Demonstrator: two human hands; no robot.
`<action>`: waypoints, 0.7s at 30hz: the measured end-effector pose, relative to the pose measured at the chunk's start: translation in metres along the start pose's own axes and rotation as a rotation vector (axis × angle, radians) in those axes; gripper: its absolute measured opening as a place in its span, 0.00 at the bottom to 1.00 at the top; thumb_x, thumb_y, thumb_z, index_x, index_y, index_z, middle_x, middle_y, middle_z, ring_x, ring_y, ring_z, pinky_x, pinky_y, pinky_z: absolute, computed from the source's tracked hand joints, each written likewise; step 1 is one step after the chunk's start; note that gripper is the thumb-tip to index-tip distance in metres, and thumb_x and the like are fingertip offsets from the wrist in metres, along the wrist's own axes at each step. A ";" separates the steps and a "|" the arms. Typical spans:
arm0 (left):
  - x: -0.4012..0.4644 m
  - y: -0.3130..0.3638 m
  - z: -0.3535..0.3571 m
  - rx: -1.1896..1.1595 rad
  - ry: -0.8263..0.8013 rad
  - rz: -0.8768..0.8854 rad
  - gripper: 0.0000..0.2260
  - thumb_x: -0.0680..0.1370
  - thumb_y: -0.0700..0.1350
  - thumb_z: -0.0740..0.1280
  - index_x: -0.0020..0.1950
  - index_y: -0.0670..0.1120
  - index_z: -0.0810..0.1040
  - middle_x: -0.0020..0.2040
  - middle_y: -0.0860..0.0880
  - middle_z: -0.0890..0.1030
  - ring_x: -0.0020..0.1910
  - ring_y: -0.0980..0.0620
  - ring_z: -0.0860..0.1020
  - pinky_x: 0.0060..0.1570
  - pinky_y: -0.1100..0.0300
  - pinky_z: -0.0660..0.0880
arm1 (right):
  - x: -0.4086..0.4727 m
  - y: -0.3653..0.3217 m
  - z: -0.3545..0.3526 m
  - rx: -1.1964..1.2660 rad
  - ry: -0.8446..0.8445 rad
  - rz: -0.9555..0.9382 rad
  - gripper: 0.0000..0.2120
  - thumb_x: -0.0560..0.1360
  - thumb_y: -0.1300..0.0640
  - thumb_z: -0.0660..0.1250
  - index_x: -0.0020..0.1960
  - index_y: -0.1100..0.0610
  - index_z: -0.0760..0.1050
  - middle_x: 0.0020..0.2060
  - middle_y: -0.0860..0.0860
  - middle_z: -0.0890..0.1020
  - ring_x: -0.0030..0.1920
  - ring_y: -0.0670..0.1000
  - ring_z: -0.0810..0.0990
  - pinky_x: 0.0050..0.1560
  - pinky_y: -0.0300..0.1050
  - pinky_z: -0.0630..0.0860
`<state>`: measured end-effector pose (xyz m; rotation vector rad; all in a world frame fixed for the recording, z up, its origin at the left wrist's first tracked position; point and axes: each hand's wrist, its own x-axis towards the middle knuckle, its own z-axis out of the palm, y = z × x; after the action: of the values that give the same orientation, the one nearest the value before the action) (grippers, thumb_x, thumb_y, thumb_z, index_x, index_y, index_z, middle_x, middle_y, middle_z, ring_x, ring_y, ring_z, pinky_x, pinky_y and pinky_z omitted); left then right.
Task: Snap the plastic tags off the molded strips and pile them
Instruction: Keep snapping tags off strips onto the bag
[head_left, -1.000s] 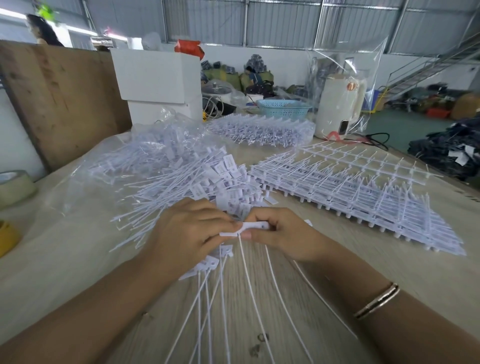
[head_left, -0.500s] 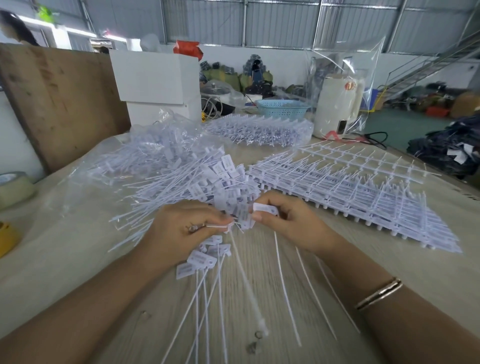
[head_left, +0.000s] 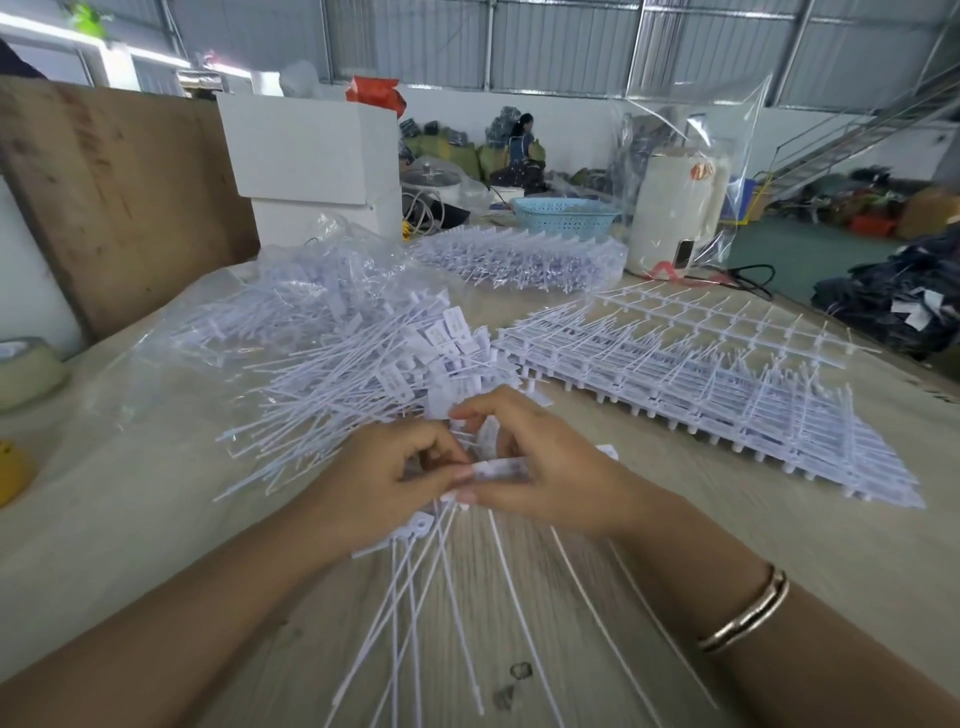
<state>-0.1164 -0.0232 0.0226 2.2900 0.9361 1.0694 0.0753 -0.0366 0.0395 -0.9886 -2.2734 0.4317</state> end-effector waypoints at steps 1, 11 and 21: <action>0.000 -0.001 -0.002 -0.019 -0.014 -0.031 0.07 0.73 0.42 0.71 0.39 0.54 0.78 0.34 0.58 0.79 0.32 0.60 0.77 0.35 0.63 0.75 | -0.001 0.003 -0.007 -0.018 -0.007 0.021 0.20 0.72 0.50 0.71 0.61 0.55 0.72 0.51 0.46 0.74 0.47 0.36 0.72 0.47 0.31 0.68; -0.001 -0.003 -0.006 0.026 0.000 -0.016 0.05 0.76 0.53 0.67 0.41 0.55 0.76 0.30 0.53 0.78 0.27 0.55 0.74 0.28 0.61 0.69 | -0.005 0.007 -0.013 0.153 -0.058 0.156 0.08 0.75 0.56 0.69 0.44 0.62 0.76 0.33 0.51 0.73 0.32 0.46 0.69 0.35 0.41 0.65; -0.001 0.001 -0.009 -0.008 -0.029 0.033 0.06 0.73 0.52 0.70 0.39 0.53 0.76 0.31 0.51 0.78 0.28 0.52 0.76 0.31 0.51 0.72 | -0.002 0.001 -0.008 -0.375 -0.117 -0.046 0.14 0.78 0.43 0.60 0.50 0.52 0.78 0.31 0.43 0.74 0.29 0.43 0.69 0.33 0.41 0.63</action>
<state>-0.1236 -0.0239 0.0282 2.3160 0.8835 1.0486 0.0819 -0.0364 0.0439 -1.1125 -2.5346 0.0411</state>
